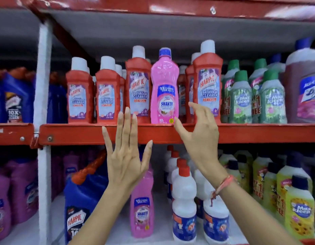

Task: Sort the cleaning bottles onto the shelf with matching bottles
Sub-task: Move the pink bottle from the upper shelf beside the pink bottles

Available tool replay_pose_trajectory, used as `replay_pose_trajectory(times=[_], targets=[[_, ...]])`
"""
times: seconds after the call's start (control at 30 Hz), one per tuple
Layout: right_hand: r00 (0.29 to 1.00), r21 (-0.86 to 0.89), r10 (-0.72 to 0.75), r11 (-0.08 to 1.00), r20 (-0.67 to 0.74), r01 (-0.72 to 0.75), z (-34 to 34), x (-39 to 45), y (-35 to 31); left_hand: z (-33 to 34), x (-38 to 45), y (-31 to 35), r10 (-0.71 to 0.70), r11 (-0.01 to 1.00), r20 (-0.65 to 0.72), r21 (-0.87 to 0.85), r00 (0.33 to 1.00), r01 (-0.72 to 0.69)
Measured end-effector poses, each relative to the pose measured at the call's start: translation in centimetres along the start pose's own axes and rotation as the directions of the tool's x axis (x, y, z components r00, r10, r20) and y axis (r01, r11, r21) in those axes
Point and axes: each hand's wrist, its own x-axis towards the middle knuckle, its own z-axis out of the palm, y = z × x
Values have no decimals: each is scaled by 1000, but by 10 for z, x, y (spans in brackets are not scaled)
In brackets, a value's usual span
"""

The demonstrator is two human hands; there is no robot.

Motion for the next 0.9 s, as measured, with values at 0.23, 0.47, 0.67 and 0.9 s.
replay_pose_trajectory(times=[0.23,0.47,0.67,0.9], targets=[[990,-48,82,996,117,-77,23,26,-29,5,6,-24,39,999,79,11,996,-40],[975,-237,170,962,145,-133,37,42,-46,6,5,-26,55,998,80,-2,995,-55],[987,-186,138,975,81,-121,35,48,-45,7,4,-29,83,996,90,17,992,-85],[998,-165,11,986,-67,-22,11,65,-47,6,3,-30,88,995,114,31,990,-92]])
